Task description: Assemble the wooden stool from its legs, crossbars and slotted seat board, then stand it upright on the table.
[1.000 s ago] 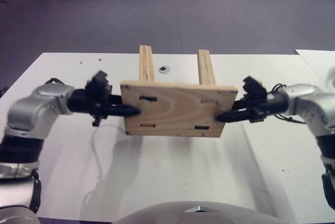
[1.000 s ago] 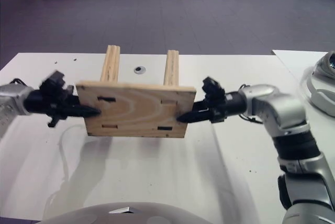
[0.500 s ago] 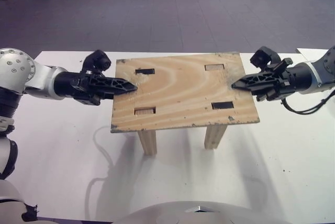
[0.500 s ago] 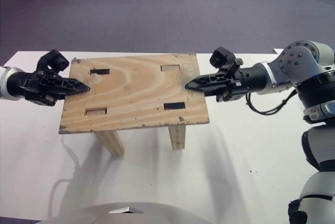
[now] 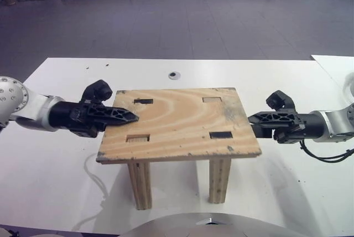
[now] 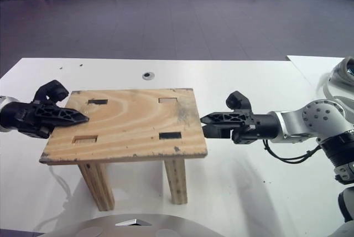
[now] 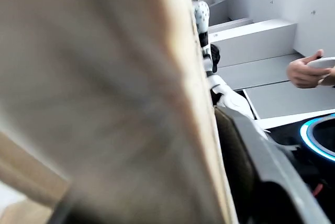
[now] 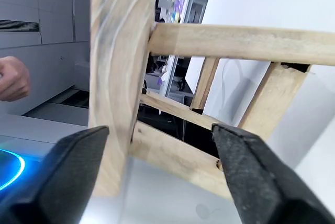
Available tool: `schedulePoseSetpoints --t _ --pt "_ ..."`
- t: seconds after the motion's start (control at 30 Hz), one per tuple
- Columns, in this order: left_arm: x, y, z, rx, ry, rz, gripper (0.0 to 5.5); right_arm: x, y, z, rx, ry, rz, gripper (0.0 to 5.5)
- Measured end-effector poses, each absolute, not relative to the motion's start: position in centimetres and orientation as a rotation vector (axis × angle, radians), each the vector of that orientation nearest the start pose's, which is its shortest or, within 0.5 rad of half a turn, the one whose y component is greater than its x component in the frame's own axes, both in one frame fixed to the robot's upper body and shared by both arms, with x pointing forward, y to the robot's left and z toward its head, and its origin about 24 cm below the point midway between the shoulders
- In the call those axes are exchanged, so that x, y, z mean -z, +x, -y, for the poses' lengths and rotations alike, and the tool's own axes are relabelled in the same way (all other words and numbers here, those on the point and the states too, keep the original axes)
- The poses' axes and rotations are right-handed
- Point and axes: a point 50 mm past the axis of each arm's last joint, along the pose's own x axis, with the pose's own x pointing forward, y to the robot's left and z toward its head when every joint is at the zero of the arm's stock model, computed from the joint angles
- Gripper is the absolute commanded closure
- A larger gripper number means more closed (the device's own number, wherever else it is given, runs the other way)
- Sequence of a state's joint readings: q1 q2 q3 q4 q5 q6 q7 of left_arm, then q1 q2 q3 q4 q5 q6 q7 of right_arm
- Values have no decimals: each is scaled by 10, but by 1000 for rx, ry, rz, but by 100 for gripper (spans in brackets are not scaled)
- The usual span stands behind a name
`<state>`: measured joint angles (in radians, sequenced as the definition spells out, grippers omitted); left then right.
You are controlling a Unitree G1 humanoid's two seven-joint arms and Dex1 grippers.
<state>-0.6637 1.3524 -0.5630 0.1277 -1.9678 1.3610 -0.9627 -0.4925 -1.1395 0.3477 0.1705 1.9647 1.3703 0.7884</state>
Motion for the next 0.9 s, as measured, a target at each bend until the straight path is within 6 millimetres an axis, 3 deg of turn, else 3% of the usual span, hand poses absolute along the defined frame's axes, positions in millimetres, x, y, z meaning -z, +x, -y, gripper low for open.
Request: schedulePoseSetpoints --t 0.17,0.3,0.43,0.5,0.6,0.73,0.83,0.9 --pt "-177 220 -219 1287 -952 -924 186 -164 235 207 -1298 1033 -959 21" --pt "-181 221 -224 1264 -954 -855 108 -168 243 211 -1235 1021 -829 10" --pt "-199 224 -258 1172 -1010 -755 19 -171 247 225 -1036 1037 -509 10" --pt "-197 221 -271 1096 -995 -726 12 -169 241 231 -939 1038 -425 10" --pt "-181 218 -305 873 -869 -644 12 -155 237 249 -639 939 -259 10" --pt "-158 242 -336 561 -518 -415 12 -128 252 270 -296 681 -143 10" --pt "-130 262 -339 318 -266 -227 12 -100 271 282 -65 454 -73 10" --pt "-109 271 -327 227 -178 -141 12 -86 290 272 12 287 -27 10"
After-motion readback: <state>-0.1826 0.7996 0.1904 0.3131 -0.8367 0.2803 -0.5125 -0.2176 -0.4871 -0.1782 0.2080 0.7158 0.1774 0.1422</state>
